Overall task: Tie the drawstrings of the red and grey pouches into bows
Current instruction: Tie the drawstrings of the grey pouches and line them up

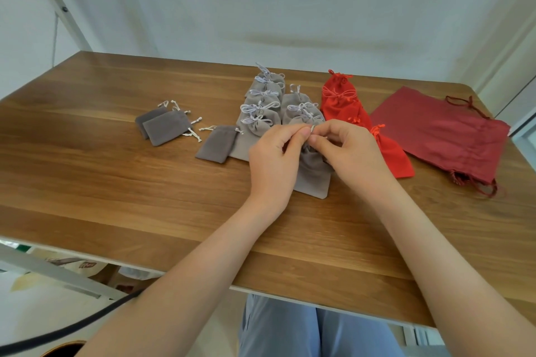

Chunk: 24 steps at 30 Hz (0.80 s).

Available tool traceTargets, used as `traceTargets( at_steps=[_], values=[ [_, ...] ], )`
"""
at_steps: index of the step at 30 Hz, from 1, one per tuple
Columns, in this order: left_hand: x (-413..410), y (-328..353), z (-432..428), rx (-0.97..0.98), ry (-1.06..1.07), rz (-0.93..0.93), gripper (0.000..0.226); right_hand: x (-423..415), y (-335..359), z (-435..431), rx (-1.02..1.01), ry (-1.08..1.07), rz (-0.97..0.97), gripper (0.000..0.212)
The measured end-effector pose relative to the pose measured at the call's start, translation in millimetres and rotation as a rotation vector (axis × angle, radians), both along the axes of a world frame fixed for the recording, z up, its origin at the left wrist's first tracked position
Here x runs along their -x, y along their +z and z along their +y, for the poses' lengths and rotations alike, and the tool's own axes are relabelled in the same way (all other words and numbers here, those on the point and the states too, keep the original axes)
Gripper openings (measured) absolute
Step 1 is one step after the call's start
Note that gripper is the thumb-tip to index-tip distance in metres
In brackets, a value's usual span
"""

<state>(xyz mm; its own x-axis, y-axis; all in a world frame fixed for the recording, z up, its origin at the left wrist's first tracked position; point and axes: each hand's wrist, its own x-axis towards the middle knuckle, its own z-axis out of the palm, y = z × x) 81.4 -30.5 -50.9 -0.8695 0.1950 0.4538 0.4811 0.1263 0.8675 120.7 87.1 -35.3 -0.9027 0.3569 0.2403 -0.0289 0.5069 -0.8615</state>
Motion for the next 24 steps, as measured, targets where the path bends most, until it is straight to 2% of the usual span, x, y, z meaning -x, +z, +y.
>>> traceTargets(
  at_steps=[4, 14, 19, 24],
  values=[
    [0, 0, 0, -0.03, -0.013, 0.019, 0.016, -2, 0, -4, -0.116, -0.043, 0.029, 0.005],
    [-1, 4, -1, -0.108, -0.099, -0.079, 0.019, -5, 1, -6, -0.113, -0.019, 0.074, 0.01],
    [2, 7, -2, -0.198, -0.237, -0.297, 0.034, -8, 2, -6, -0.142, 0.038, 0.069, 0.009],
    [7, 1, -3, -0.113, -0.27, -0.409, 0.017, -11, 0, -3, -0.304, 0.073, 0.062, 0.007]
  ],
)
